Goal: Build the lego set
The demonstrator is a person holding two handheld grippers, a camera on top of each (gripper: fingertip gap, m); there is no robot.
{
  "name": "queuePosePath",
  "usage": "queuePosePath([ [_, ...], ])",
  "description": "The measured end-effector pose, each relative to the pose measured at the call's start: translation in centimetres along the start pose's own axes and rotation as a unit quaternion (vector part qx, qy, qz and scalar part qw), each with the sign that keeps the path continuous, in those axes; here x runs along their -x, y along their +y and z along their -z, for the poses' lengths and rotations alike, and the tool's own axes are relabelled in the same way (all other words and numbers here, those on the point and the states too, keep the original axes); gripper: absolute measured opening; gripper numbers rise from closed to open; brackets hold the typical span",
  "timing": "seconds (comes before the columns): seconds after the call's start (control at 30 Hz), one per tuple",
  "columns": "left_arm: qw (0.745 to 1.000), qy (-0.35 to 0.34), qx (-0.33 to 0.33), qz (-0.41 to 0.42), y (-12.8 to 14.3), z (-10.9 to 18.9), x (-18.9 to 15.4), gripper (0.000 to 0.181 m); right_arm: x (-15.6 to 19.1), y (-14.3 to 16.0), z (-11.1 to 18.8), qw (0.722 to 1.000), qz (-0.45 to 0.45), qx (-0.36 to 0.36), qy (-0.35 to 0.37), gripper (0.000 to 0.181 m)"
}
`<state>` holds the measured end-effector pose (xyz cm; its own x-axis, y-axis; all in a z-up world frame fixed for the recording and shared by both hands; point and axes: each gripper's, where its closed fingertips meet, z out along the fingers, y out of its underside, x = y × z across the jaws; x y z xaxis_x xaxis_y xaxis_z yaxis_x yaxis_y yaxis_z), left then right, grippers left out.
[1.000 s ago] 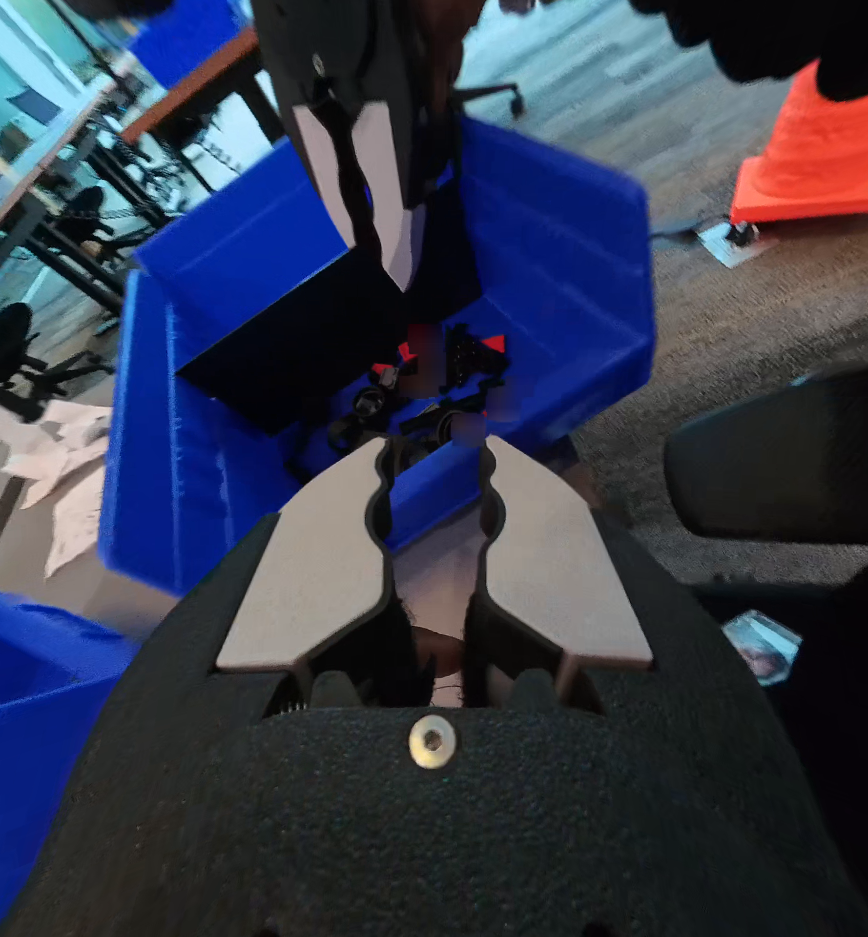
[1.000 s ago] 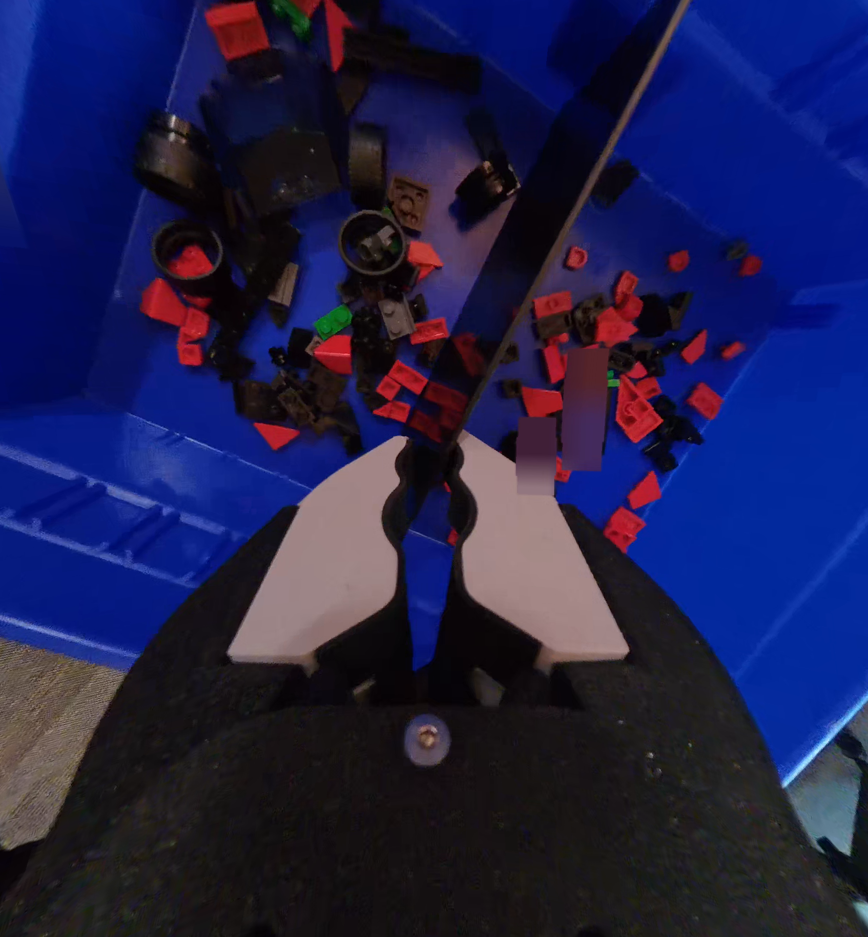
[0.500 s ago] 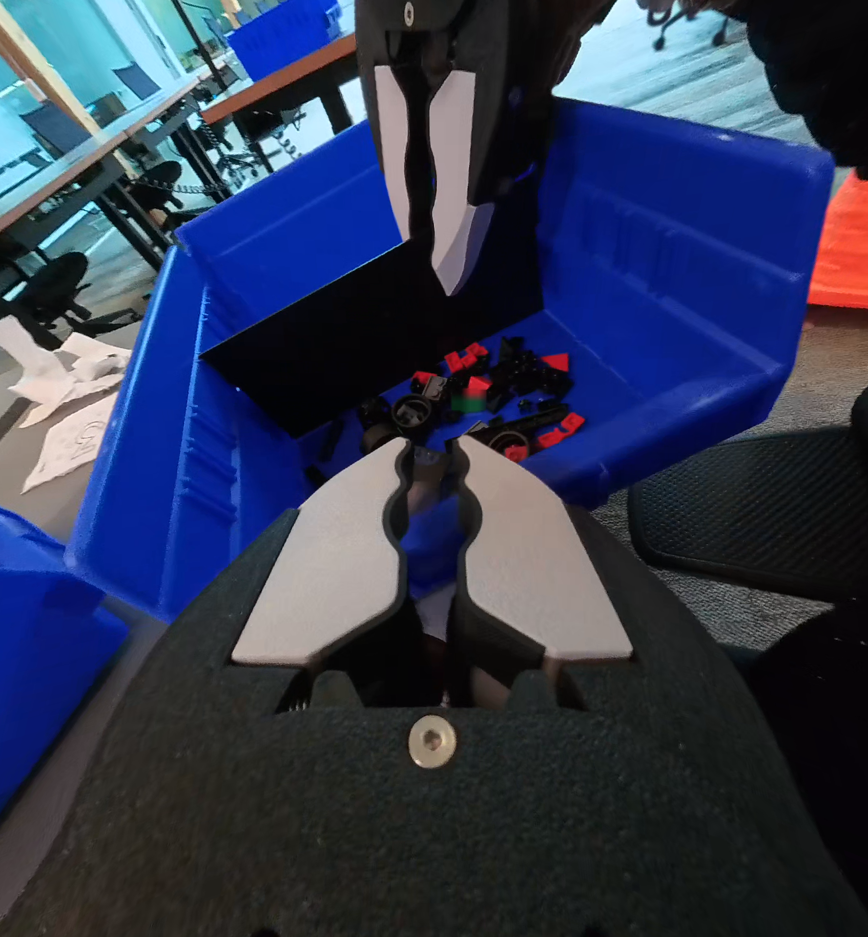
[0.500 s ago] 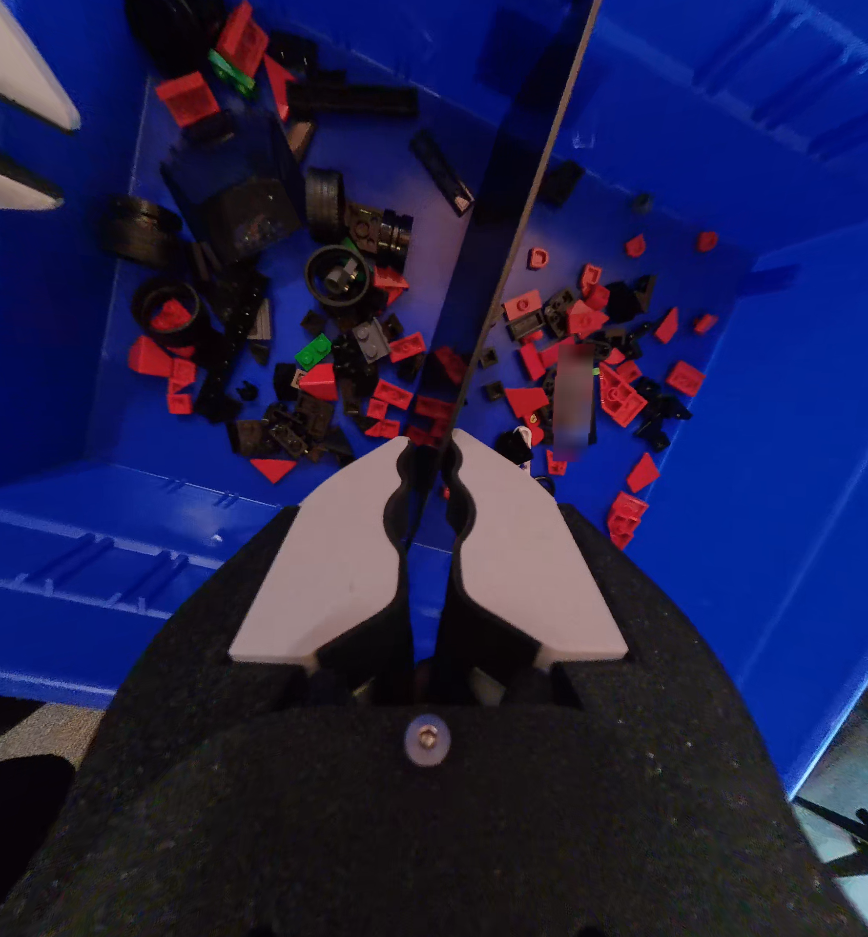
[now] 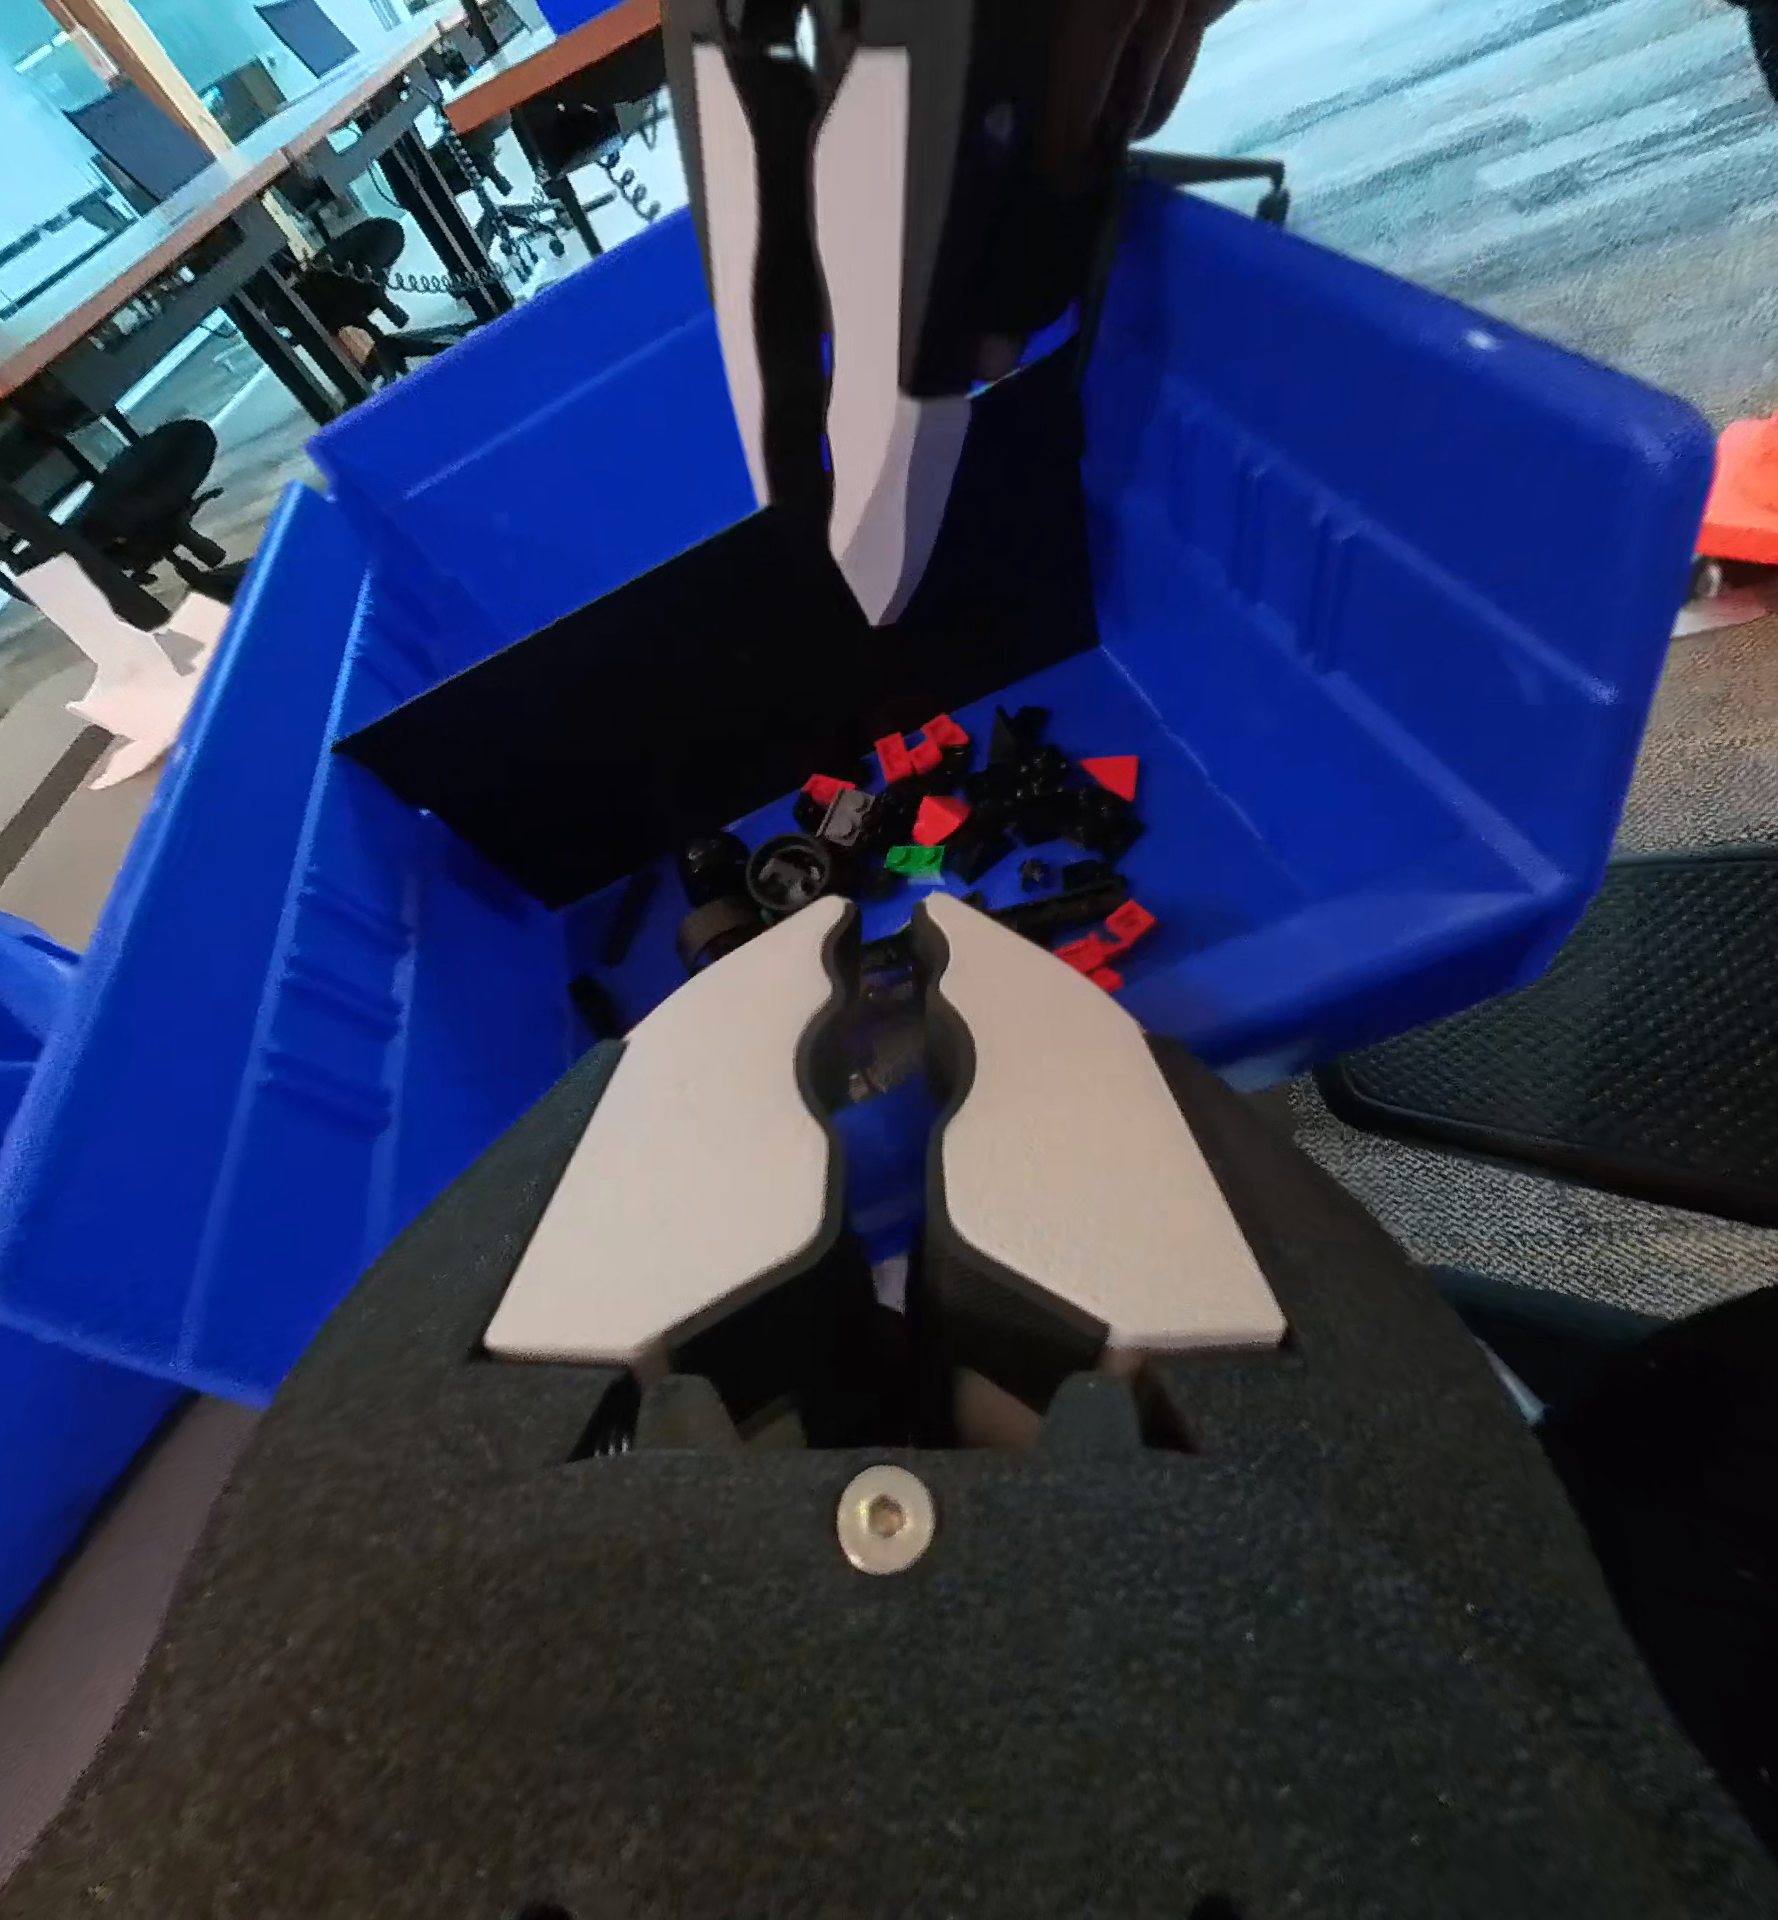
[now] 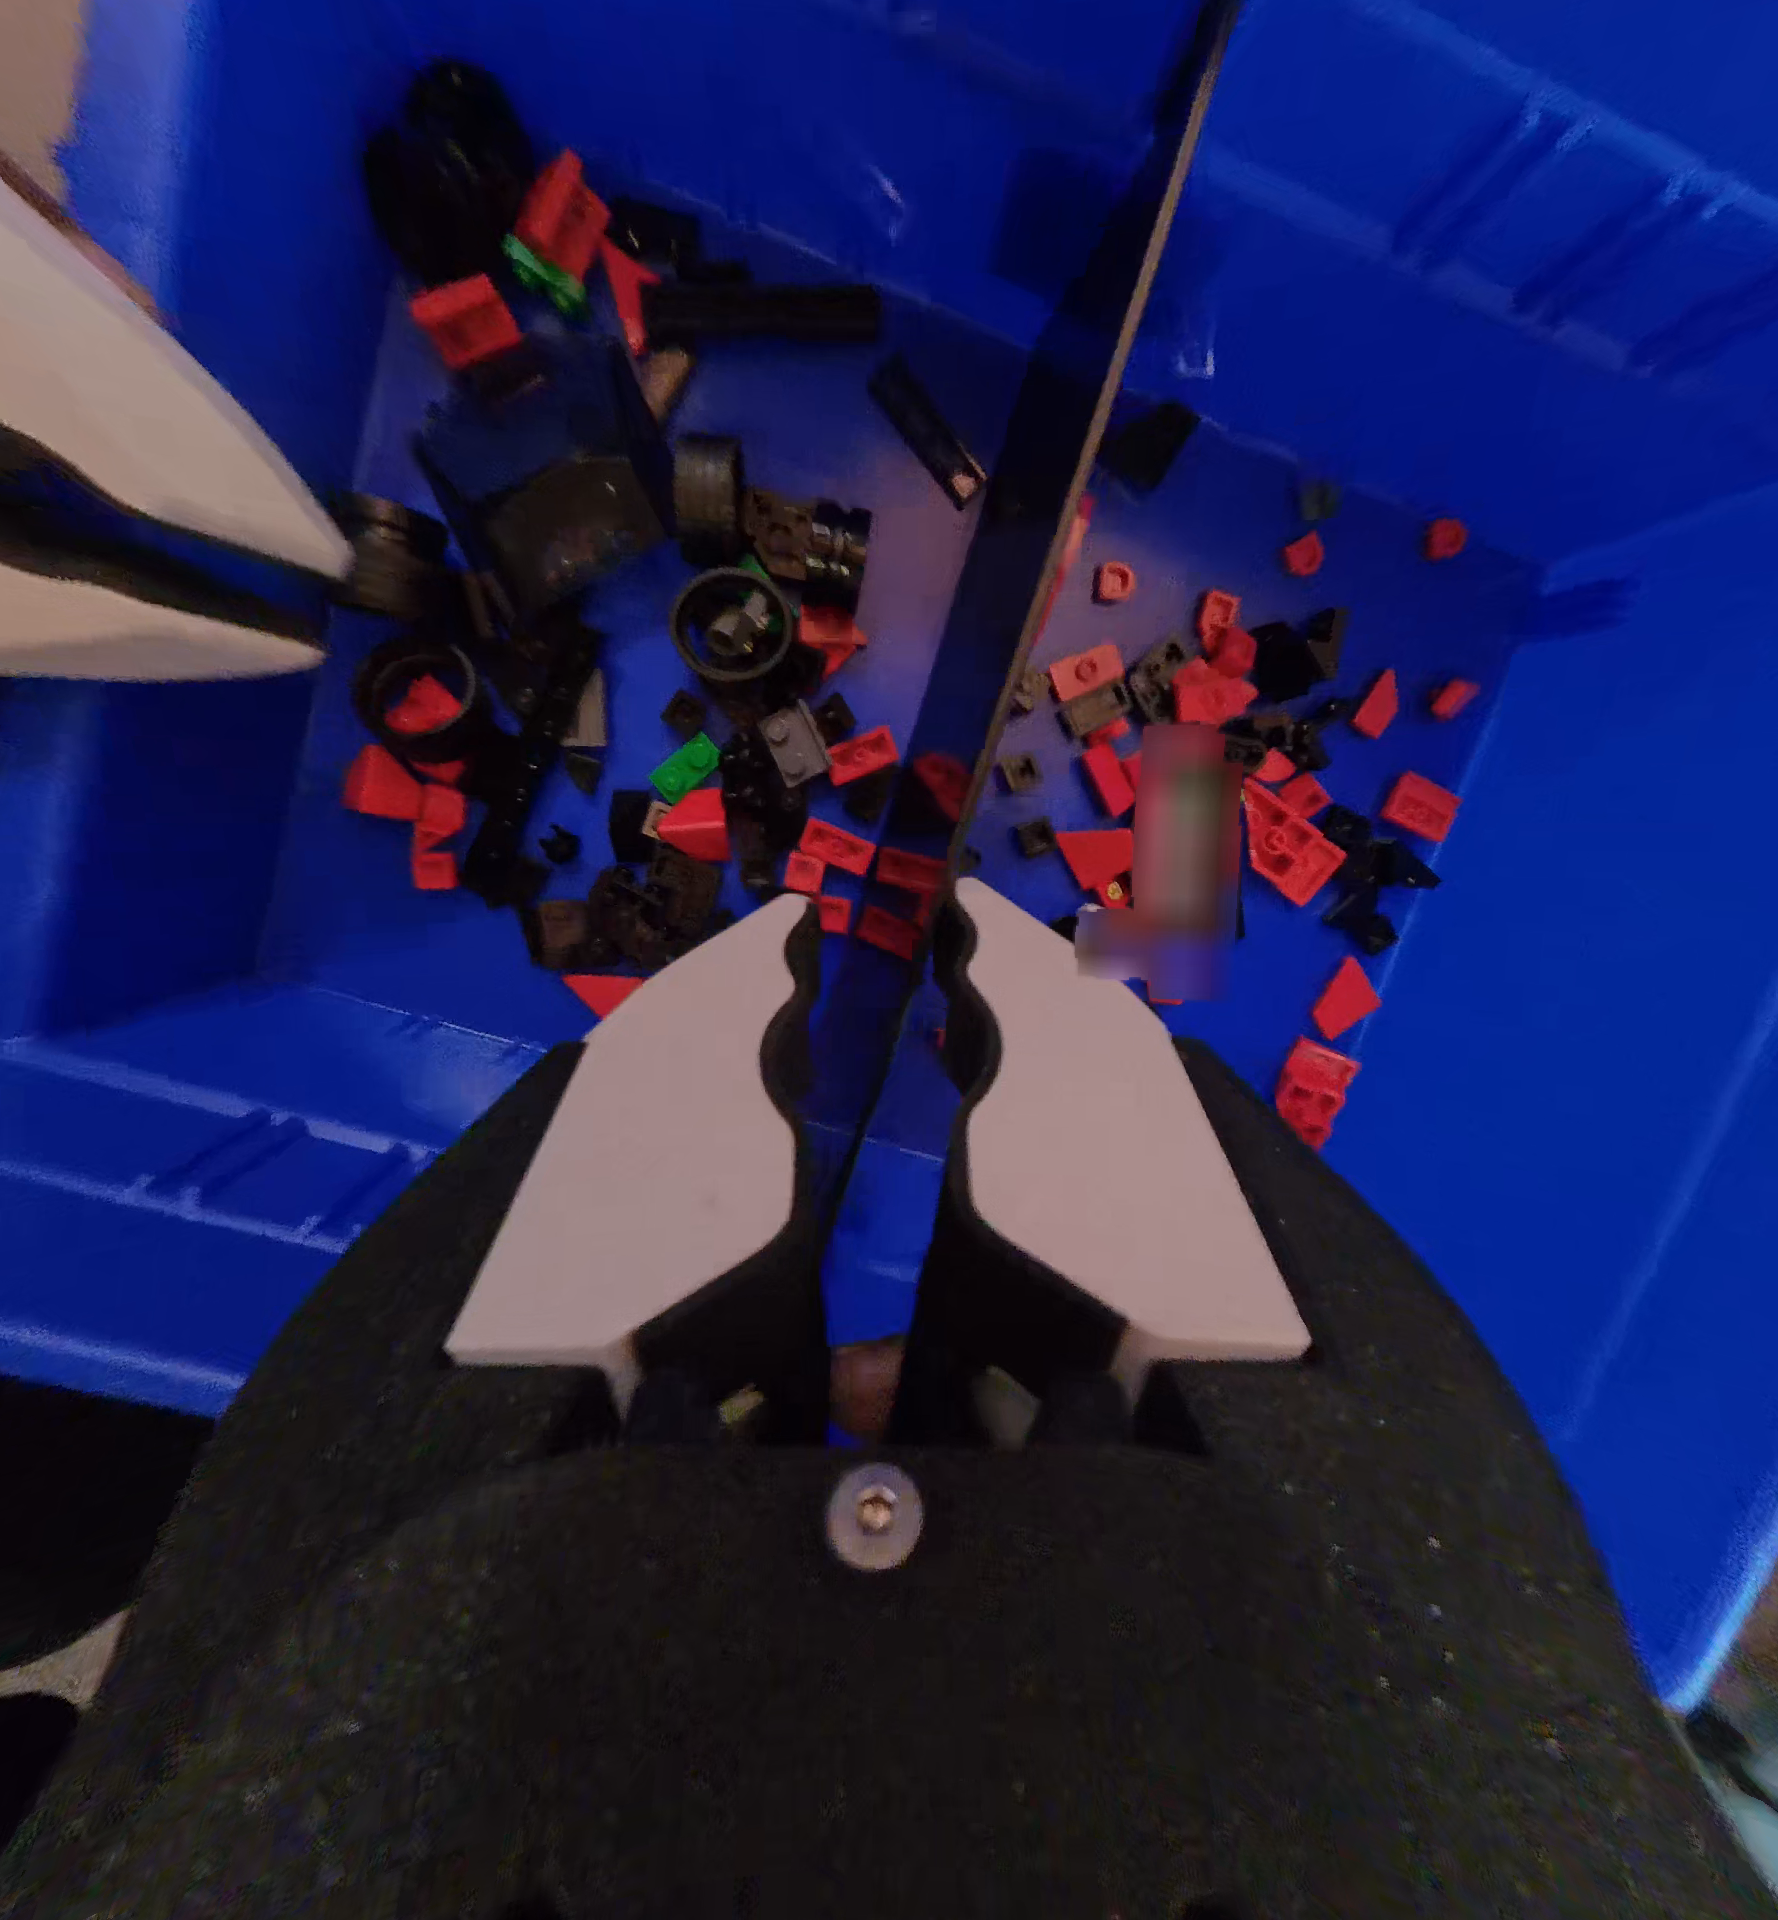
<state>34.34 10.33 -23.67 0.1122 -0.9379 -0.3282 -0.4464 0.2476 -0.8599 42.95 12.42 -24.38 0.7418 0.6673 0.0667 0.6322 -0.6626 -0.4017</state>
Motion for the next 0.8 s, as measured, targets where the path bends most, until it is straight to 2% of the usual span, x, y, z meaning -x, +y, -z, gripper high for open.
queuePosePath([
  [0.07, 1.0, -0.001, 0.008, 0.001, 0.2, 0.2, 0.1, 0.009, 0.4, -1.9, 0.8, 0.997, -0.016, -0.065, -0.032, 0.027],
  [0.13, 1.0, -0.001, 0.008, 0.008, 0.2, 0.4, 0.1, 0.01, 0.2, -3.6, 2.7, 0.988, -0.037, -0.14, -0.051, 0.027],
  [0.2, 1.0, -0.004, 0.001, 0.011, 0.1, 0.5, 0.1, 0.011, -1.0, -5.0, 5.4, 0.975, -0.039, -0.213, -0.045, 0.025],
  [0.27, 1.0, -0.004, -0.002, 0.017, 0.1, 0.5, 0.0, 0.01, -2.5, -5.3, 7.3, 0.969, -0.018, -0.246, -0.032, 0.025],
  [0.37, 1.0, -0.001, -0.011, 0.025, 0.2, 0.6, -0.1, 0.011, -4.7, -4.5, 7.6, 0.975, 0.049, -0.216, -0.008, 0.029],
  [0.57, 1.0, 0.015, -0.002, 0.014, 0.3, 0.3, -0.3, 0.017, -6.6, -3.8, 5.6, 0.976, 0.2, -0.084, -0.001, 0.039],
  [0.7, 1.0, 0.016, -0.005, 0.011, 0.2, 0.4, -0.3, 0.016, -7.4, -4.1, 3.9, 0.978, 0.204, -0.037, 0.012, 0.038],
  [0.8, 1.0, 0.005, -0.016, 0.005, 0.2, 0.6, -0.3, 0.014, -9.8, -4.3, 4.0, 0.982, 0.16, -0.035, 0.091, 0.037],
])
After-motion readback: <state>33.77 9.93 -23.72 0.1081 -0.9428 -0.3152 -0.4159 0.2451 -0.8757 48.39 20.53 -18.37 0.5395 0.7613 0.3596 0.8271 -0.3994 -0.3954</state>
